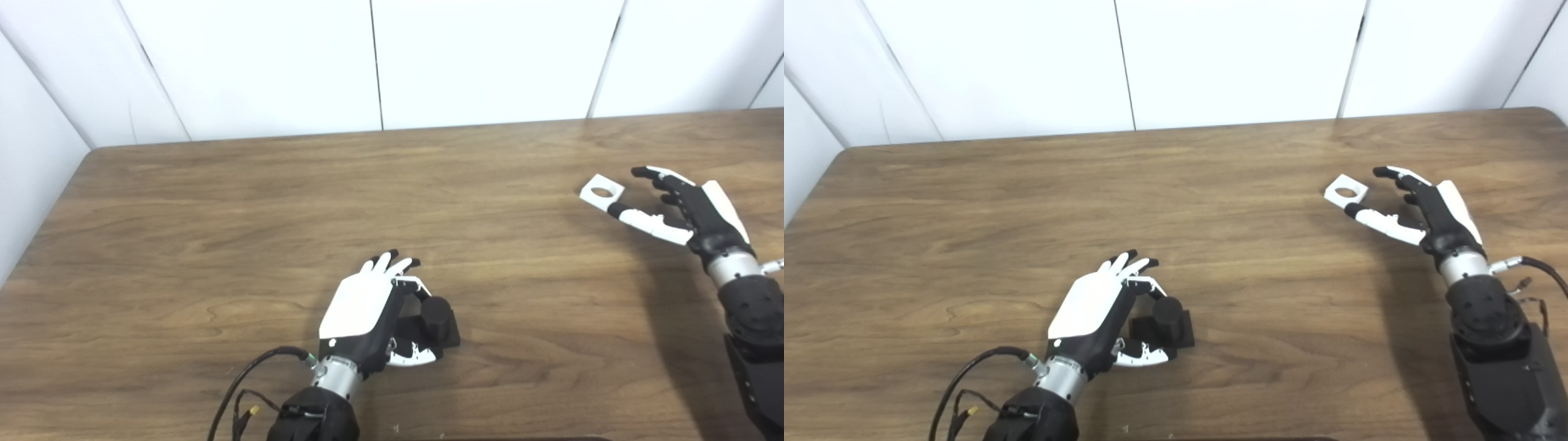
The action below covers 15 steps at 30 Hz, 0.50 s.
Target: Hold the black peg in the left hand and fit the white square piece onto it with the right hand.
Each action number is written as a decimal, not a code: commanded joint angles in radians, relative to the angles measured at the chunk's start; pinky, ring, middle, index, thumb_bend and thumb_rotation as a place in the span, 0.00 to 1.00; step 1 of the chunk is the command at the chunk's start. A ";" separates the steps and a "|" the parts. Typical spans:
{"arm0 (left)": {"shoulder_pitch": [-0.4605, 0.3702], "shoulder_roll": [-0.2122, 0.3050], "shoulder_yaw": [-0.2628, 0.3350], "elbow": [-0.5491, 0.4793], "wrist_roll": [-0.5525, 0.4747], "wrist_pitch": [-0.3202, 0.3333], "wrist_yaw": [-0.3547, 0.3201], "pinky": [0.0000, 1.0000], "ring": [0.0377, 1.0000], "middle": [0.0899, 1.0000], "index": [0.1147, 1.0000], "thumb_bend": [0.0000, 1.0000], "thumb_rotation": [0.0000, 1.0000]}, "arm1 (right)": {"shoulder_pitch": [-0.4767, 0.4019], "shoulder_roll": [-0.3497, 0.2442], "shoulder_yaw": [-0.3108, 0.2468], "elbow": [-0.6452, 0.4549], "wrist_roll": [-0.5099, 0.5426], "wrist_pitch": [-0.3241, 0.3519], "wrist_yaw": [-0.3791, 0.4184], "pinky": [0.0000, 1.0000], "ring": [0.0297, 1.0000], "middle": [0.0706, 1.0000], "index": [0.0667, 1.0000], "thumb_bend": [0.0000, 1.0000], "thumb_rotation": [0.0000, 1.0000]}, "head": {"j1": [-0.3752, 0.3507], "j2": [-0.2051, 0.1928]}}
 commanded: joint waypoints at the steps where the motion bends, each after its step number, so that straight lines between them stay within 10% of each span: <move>1: 0.006 0.000 0.003 -0.004 0.008 -0.013 0.009 1.00 1.00 0.91 0.43 0.52 0.06 | -0.060 -0.024 0.000 -0.015 -0.010 -0.032 -0.020 0.90 0.91 0.89 0.81 0.80 0.52 | -0.001 0.001; 15: 0.009 0.000 0.004 -0.009 0.006 -0.007 0.002 1.00 1.00 0.92 0.43 0.52 0.07 | -0.117 -0.054 0.073 0.027 -0.105 -0.019 -0.020 0.86 0.92 0.89 0.82 0.79 0.54 | -0.017 -0.006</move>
